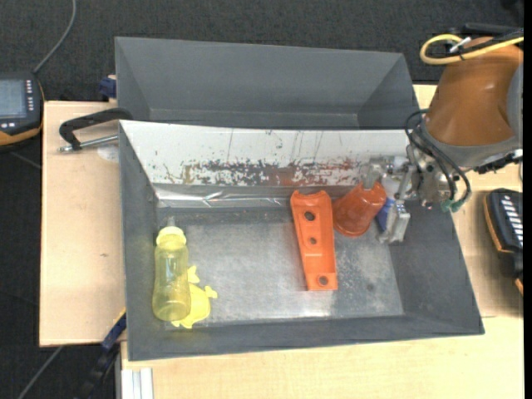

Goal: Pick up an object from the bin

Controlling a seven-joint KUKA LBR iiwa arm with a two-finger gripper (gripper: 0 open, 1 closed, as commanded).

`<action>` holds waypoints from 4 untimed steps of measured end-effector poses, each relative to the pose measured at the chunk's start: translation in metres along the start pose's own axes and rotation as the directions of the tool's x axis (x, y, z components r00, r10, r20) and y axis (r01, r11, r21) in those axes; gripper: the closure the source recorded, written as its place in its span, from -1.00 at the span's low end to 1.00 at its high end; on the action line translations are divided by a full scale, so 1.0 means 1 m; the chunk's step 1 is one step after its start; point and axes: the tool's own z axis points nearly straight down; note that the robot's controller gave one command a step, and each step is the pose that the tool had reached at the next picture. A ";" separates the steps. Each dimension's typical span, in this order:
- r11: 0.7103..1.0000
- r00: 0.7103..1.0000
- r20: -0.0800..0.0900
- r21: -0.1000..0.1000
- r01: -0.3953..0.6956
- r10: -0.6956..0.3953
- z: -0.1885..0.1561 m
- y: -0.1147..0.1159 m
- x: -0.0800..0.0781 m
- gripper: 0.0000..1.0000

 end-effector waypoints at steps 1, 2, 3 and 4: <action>1.000 1.000 0.008 0.001 0.001 -0.001 -0.005 0.000 -0.002 -1.00; 0.982 0.982 0.013 0.005 0.187 -0.187 0.023 0.022 -0.006 -1.00; 0.928 0.928 0.011 0.004 0.374 -0.374 0.078 0.032 -0.015 -1.00; 0.823 0.823 0.012 0.009 0.568 -0.569 0.085 0.057 -0.015 -1.00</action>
Offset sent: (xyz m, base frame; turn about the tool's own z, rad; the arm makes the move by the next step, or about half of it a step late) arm 0.0051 0.0506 -0.0640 -0.3971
